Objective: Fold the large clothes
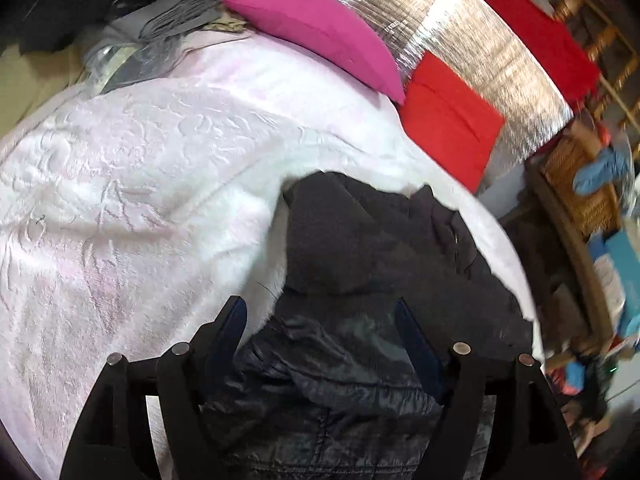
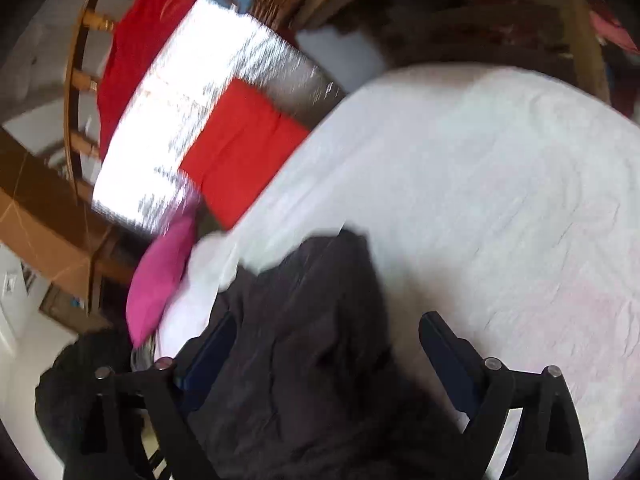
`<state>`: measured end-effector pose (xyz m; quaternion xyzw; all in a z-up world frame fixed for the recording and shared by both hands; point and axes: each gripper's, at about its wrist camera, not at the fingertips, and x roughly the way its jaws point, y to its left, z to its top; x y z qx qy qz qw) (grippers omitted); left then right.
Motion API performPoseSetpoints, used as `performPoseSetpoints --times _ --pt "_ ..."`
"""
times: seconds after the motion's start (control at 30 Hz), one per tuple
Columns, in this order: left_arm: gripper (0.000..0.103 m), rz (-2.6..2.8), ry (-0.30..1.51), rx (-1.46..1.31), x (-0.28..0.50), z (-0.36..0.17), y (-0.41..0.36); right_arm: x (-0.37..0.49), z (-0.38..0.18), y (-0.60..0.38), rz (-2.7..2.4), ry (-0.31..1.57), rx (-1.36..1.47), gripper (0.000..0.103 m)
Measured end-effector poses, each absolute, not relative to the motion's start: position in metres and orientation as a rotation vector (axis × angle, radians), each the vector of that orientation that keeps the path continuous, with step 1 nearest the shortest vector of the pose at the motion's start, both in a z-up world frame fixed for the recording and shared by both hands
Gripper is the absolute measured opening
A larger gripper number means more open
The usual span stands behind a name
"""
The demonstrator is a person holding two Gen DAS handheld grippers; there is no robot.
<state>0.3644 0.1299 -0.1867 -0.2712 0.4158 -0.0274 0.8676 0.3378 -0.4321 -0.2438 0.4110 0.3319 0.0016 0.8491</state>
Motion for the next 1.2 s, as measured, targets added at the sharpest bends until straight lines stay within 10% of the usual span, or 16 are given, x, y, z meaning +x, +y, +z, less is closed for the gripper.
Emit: performPoseSetpoints --times 0.5,0.6,0.8,0.97,1.1,1.2 --pt "0.077 -0.167 1.037 -0.628 0.411 -0.227 0.114 0.406 -0.299 -0.381 0.172 0.986 0.682 0.053" --pt "0.05 -0.144 1.002 -0.543 0.408 -0.222 0.103 0.401 -0.293 -0.371 0.157 0.967 0.604 0.04" --pt "0.029 -0.134 0.866 -0.484 0.396 -0.195 0.1 0.389 -0.262 -0.36 0.119 0.843 0.516 0.032" --pt "0.032 -0.09 0.932 -0.453 0.401 -0.205 0.099 0.398 -0.27 -0.36 0.065 0.849 0.511 0.032" --pt "0.062 -0.055 1.013 -0.498 0.408 -0.22 0.107 0.404 -0.285 -0.375 0.095 0.906 0.633 0.036" --pt "0.071 -0.078 1.003 -0.579 0.408 -0.218 0.118 0.403 -0.281 -0.387 0.128 0.905 0.731 0.08"
